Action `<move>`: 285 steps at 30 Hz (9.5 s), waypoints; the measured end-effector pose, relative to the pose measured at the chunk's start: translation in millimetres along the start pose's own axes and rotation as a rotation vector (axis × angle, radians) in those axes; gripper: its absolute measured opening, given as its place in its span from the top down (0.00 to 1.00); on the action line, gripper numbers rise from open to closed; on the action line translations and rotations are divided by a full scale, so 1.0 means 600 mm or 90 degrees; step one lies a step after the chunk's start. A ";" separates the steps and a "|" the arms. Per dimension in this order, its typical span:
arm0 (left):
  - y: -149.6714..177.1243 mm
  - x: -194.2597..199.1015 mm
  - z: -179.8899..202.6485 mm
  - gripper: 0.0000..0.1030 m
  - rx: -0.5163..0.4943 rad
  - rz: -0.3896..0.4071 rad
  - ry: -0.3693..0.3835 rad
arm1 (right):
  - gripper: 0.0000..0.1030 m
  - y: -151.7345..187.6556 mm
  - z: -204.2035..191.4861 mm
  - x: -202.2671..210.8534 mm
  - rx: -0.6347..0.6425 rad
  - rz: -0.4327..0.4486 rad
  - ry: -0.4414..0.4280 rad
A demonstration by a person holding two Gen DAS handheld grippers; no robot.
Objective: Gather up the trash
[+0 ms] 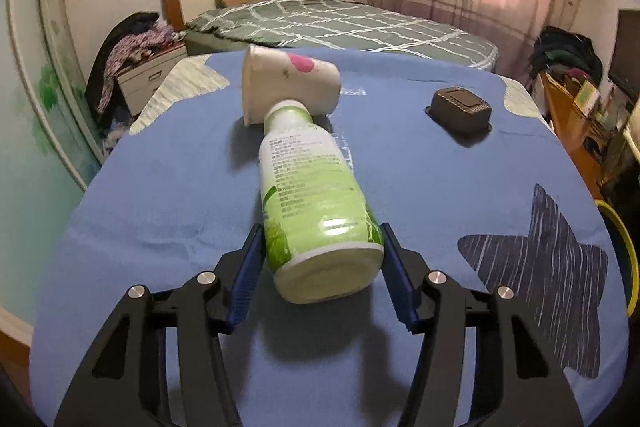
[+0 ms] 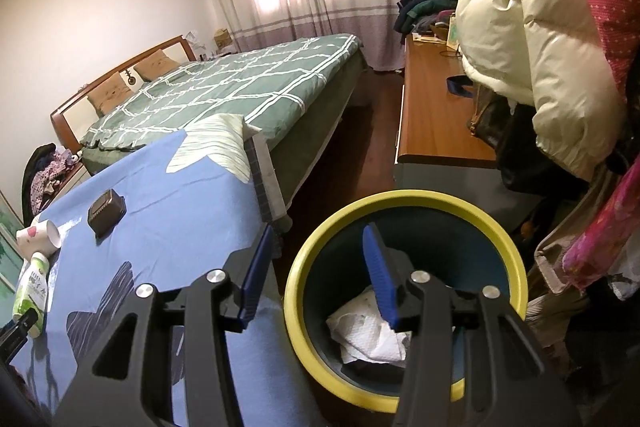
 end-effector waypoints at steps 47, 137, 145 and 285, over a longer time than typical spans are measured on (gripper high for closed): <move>-0.090 0.258 0.617 0.49 -0.375 0.134 0.341 | 0.56 0.025 0.195 0.123 -0.091 0.064 0.057; -0.116 -0.012 -0.073 0.11 -0.024 0.048 0.079 | 0.28 0.020 0.063 -0.047 -0.047 -0.064 0.148; -0.150 -0.036 -0.060 0.10 -0.023 0.016 0.036 | 0.26 0.016 0.063 -0.038 -0.059 -0.043 0.120; 0.066 0.393 -0.125 0.05 0.019 0.193 0.041 | 0.17 0.107 -0.191 0.352 0.154 0.124 -0.116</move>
Point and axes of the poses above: each gripper's, at about its wrist camera, not at the fingertips, and x roughly against the way its jaws point, z to its right, y to its underside, the point moved 10 cm from there along -x, roughly the way its jaws point, and after that the axes turned 7 degrees about -z, right-handed, at the moved point
